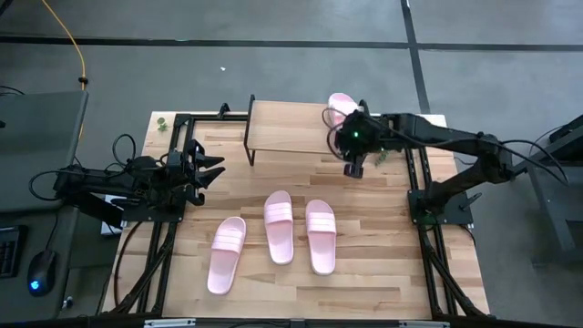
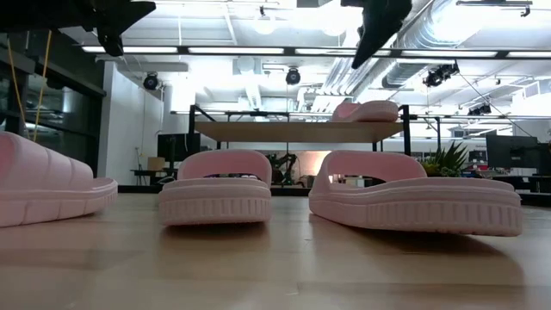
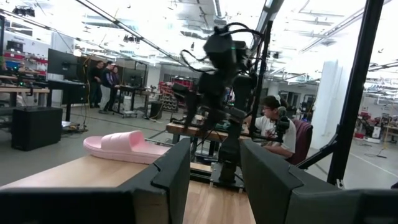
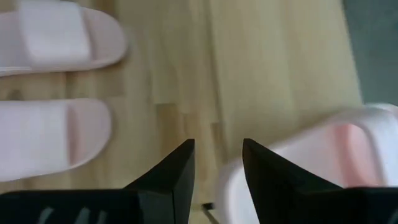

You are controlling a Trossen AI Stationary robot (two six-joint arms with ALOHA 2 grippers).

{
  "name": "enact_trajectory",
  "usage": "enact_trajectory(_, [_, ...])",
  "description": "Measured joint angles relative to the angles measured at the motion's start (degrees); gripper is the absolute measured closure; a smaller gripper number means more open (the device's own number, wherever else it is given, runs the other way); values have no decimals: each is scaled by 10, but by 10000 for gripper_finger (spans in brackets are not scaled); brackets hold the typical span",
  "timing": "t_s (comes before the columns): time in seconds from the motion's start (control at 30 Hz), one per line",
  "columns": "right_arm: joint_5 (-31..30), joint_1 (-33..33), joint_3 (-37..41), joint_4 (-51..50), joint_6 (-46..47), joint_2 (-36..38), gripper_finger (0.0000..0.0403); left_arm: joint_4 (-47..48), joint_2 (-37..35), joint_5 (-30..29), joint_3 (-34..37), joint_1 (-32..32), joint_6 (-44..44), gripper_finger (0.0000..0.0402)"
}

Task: Pick and place slides into the shelf
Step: Put the pink slide on the shelf

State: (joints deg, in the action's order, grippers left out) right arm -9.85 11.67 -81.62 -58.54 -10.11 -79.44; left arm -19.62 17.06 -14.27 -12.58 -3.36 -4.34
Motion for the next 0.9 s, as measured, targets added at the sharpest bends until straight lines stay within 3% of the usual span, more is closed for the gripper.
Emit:
enact_trajectory(0.47, [0, -111, 0, 38, 70, 0, 279, -13, 0, 0, 0, 0, -3, 273])
enact_trajectory(0.6, [47, -124, 0, 67, 66, 0, 279, -13, 0, 3, 0, 0, -8, 273])
enact_trajectory(0.7, [73, -138, 0, 91, 82, -3, 279, -10, 0, 19, 0, 0, -24, 273])
enact_trajectory(0.9, [65, -172, 0, 110, 99, -30, 279, 3, 1, 62, 0, 0, -68, 273])
